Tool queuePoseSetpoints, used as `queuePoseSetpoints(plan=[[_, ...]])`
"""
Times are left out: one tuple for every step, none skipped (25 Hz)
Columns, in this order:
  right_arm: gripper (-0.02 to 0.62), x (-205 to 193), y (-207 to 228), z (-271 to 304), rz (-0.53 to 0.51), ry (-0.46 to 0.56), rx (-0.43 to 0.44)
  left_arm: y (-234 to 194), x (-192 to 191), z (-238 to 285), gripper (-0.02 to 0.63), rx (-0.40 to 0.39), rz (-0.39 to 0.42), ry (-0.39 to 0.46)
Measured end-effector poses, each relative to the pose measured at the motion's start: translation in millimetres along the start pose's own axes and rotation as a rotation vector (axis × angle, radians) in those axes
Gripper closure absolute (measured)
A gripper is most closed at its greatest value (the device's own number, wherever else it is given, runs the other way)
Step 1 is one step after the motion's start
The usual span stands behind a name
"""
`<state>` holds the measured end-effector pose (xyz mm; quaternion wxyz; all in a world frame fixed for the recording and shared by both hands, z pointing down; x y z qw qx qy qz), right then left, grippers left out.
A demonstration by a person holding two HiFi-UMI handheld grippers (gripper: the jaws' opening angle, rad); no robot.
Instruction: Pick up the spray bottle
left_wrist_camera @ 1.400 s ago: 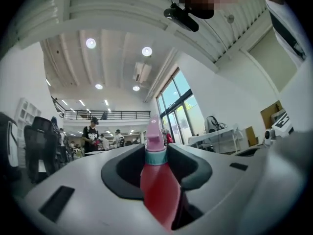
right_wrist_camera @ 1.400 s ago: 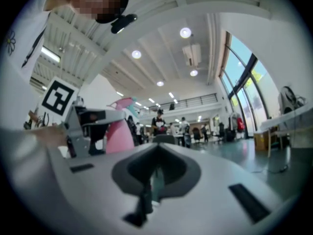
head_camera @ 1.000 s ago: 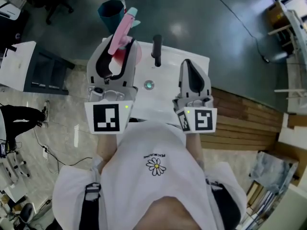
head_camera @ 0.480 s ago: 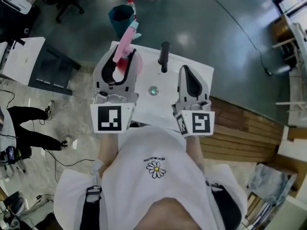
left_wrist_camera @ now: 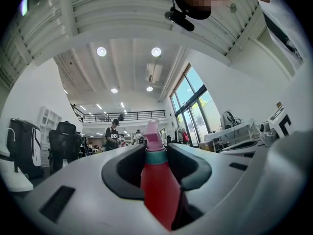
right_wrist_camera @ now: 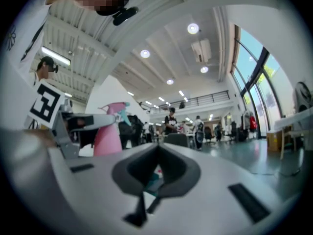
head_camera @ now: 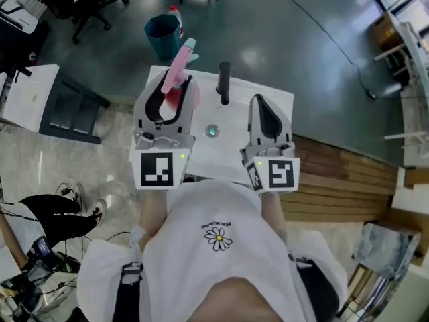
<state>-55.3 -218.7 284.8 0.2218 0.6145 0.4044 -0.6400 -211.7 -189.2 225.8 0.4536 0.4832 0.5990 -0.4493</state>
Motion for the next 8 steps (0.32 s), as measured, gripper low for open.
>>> queuePoseSetpoints(plan=[[0.566,0.0,0.0,-0.7,0.000,-0.001,-0.002,0.4,-0.1,-0.1,0.449,-0.002,0.001,0.000],[0.566,-0.2,-0.1,-1.3,0.000,-0.001,-0.003,0.5,-0.2,-0.2,0.449,-0.003,-0.001,0.001],[0.566,-0.5,-0.2,-1.7,-0.001,-0.002,-0.004,0.5,-0.4,-0.3,0.449,-0.004,-0.002,0.001],[0.566,-0.7,-0.3,-2.0,-0.002,-0.002,-0.006,0.4,-0.6,-0.5,0.449,-0.004,-0.004,0.001],[0.566,-0.9,-0.3,-2.2,-0.003,-0.003,-0.007,0.3,-0.6,-0.6,0.450,-0.005,-0.004,0.001],[0.566,-1.2,-0.3,-2.3,-0.003,-0.004,-0.008,0.1,-0.5,-0.6,0.450,-0.005,-0.004,0.002],[0.566,-1.4,-0.4,-2.4,-0.003,-0.004,-0.008,-0.1,-0.3,-0.7,0.451,-0.005,-0.005,0.003],[0.566,-1.7,-0.5,-2.6,-0.003,-0.005,-0.009,-0.3,0.0,-0.7,0.451,-0.004,-0.005,0.005]])
Point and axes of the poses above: the fingertips, and each gripper's own axes: z forward along the fingers, y to its right, x out of its top, the point moved 1 cm from there along -z, backward along the fingers, and after that the axes turned 14 degrees about -z, right-handed, at the moved point
